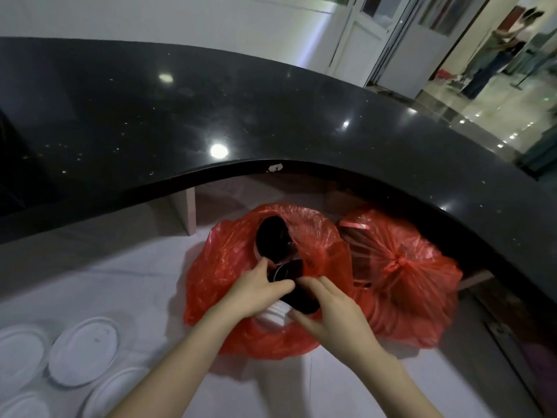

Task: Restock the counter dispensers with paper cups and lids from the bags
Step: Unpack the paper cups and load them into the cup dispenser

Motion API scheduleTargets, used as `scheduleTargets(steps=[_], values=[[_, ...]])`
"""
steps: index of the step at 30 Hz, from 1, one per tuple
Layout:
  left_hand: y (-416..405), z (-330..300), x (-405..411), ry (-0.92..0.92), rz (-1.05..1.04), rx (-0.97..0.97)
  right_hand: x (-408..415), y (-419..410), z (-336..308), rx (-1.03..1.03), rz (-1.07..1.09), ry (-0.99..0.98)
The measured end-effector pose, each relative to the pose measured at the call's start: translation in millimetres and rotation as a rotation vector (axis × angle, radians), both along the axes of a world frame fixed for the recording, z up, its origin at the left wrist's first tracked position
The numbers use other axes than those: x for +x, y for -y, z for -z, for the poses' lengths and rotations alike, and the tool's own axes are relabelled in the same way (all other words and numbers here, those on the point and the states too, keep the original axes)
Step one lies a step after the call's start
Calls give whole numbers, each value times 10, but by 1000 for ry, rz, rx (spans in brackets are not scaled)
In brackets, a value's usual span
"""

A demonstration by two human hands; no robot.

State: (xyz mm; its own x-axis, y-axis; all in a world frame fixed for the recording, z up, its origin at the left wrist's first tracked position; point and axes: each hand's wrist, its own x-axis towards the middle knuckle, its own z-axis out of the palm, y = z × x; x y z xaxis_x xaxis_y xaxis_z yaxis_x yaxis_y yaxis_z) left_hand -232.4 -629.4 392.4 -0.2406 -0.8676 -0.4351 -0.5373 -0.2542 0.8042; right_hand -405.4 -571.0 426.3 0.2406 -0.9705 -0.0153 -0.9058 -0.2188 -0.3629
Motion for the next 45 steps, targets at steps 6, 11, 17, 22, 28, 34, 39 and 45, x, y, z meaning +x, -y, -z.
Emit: scheduleTargets(steps=[6,11,17,22,28,34,39,45], values=[[-123,113,79,-198,-57,-8,17,-39,79,-111,178,299],[-276,174,153,-304,-148,-40,52,15,114,-119,329,180],[-412,132,143,-346,-146,-158,23,71,111,281,218,164],[-528,94,123,-308,-177,-296,-7,28,41,151,195,308],[-722,-79,127,-393,-314,-412,-11,-60,-169,24,75,469],[-1185,-307,230,-432,-587,-507,250,-191,-379,-26,-87,671],[-1726,-205,443,-384,-845,-476,650,-402,-233,88,-278,673],[-2296,-56,902,-315,-1018,-382,1208,-826,-1,197,-363,646]])
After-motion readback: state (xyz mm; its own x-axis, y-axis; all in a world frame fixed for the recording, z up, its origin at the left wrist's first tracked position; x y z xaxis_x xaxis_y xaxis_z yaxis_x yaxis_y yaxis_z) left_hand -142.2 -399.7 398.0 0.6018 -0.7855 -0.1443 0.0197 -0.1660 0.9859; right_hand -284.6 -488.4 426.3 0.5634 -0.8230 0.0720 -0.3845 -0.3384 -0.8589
